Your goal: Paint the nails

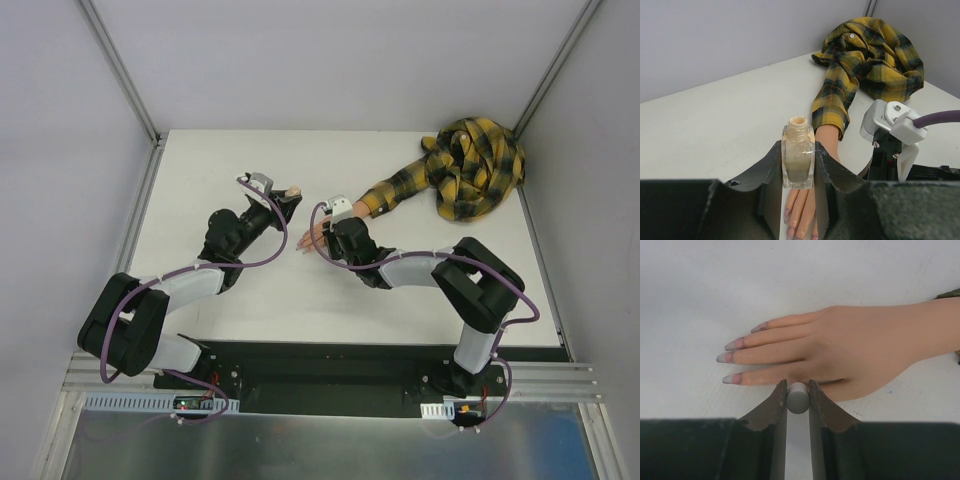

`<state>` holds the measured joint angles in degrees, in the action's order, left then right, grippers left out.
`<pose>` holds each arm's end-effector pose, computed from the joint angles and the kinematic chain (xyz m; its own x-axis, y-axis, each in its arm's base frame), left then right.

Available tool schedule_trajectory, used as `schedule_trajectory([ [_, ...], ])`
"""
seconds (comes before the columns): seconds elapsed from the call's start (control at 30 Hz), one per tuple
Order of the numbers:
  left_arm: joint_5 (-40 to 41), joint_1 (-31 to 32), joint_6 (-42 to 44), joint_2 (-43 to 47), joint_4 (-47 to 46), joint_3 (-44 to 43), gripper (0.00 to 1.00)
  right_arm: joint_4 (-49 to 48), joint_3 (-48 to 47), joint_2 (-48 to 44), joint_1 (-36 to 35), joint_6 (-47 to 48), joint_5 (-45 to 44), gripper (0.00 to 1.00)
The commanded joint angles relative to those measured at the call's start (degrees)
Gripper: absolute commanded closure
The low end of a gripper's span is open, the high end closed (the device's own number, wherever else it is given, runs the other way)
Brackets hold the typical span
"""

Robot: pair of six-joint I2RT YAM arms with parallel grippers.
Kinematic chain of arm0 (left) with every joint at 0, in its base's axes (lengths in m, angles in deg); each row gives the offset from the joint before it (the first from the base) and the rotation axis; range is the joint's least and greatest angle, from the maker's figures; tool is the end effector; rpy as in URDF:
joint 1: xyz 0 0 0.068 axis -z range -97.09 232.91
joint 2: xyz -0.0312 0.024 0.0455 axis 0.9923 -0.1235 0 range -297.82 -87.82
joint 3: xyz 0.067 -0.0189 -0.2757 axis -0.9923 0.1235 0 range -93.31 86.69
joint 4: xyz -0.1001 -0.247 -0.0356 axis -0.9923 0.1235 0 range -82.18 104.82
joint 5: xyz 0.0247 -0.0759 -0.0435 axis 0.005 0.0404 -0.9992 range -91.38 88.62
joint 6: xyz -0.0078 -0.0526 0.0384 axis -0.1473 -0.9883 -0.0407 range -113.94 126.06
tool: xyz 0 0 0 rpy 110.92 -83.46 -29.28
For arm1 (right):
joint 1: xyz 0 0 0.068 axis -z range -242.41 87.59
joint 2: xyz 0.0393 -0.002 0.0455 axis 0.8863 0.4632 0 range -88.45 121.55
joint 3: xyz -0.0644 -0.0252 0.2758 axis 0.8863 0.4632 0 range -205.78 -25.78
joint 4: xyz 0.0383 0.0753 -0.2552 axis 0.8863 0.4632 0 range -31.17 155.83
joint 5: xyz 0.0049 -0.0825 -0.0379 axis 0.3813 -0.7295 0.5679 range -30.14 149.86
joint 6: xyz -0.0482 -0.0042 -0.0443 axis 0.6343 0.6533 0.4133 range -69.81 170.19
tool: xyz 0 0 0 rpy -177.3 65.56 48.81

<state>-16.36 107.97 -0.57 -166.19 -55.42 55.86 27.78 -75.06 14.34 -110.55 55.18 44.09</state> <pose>0.2648 -0.1385 0.2712 0.1703 -0.2027 -0.9643 0.6586 0.7514 -0.0416 0.2733 0.2841 0.1678 -0.2061 -0.3556 -0.9116 -0.5693 0.8013 -0.1838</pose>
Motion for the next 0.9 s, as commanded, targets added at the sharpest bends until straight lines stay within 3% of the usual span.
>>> schedule_trajectory([
  [0.0,-1.6,-0.2,-0.5,0.5,-4.5,-0.8,1.00,-2.7,0.4,-2.1,0.3,-1.0,-2.6,1.00],
  [0.4,-1.5,-0.2,-0.1,0.9,-4.3,-0.7,1.00,-6.6,2.4,-3.9,0.2,0.0,2.5,0.99],
  [0.87,-1.9,-0.2,-0.3,0.7,-4.3,-0.9,1.00,-5.7,3.2,-4.5,-0.8,-0.2,0.2,1.00],
])
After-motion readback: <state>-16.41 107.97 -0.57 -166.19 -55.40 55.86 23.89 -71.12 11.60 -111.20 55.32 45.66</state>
